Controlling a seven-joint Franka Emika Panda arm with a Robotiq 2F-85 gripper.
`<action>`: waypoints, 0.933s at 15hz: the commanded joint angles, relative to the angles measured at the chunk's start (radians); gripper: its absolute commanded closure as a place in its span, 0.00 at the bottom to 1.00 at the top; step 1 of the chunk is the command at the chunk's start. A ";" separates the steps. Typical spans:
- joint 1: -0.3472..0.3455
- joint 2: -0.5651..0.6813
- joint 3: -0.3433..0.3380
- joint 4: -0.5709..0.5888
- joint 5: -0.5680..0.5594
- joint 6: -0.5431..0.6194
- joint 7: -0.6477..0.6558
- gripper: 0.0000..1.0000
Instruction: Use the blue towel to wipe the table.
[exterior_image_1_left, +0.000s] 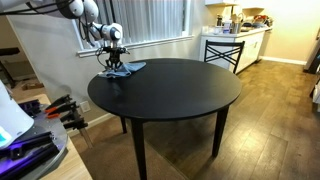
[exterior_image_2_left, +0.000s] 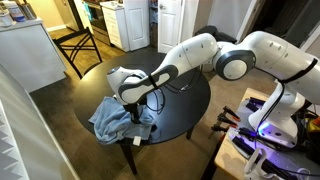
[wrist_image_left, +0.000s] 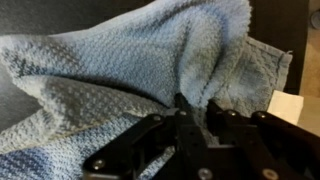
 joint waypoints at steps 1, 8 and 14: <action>-0.030 0.026 0.022 0.014 0.006 -0.046 -0.116 0.94; -0.238 -0.045 0.017 -0.076 0.094 0.031 -0.123 0.94; -0.479 -0.142 0.001 -0.243 0.197 0.285 -0.089 0.94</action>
